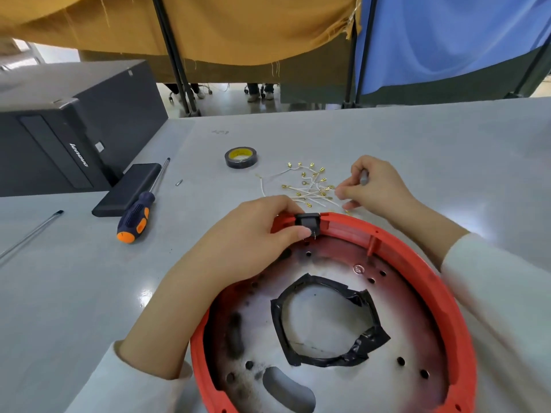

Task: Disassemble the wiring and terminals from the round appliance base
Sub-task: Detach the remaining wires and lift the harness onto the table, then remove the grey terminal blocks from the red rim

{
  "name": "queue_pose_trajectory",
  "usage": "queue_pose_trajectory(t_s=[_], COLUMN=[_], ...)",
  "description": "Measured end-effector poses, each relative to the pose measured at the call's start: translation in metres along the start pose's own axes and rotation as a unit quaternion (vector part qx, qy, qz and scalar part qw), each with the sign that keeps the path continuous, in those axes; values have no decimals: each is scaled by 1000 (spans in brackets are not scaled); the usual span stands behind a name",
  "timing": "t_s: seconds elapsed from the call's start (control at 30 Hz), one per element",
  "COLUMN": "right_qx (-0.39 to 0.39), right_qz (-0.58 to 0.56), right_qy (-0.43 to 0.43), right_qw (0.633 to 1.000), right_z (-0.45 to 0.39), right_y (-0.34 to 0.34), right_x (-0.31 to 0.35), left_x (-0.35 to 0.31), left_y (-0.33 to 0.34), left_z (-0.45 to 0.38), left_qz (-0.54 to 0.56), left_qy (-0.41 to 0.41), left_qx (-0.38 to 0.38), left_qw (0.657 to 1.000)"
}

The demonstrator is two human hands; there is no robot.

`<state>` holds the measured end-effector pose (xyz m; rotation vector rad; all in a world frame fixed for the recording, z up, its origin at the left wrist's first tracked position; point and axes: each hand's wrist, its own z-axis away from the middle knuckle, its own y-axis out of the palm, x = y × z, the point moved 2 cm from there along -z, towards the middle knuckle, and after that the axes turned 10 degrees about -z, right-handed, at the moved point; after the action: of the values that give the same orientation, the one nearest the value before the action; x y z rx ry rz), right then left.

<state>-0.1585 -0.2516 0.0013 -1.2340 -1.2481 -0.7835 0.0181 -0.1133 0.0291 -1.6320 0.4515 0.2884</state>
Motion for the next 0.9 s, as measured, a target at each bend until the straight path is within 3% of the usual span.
queue_pose_trajectory(t_s=[0.23,0.4,0.5,0.63,0.9], right_qx=[-41,-11,21,24,-1], right_qz=[83,43,162,377,411], right_qy=[-35,44,18,-42,-52], right_qw=[995,998,986,925,910], right_z=[-3,19,36,58,57], right_y=[4,-26,-35,-30,-22], right_x=[4,15,5,-18,-23], left_x=[0,0,-1,-1,0], left_y=[0,0,-1,-1,-1], left_z=[-1,-1,0,0,0], left_qz=[8,15,17,14,10], left_qy=[3,14,14,1,1], left_qx=[-1,3,4,11,7], left_qw=[1000,1000,1000,1000,1000])
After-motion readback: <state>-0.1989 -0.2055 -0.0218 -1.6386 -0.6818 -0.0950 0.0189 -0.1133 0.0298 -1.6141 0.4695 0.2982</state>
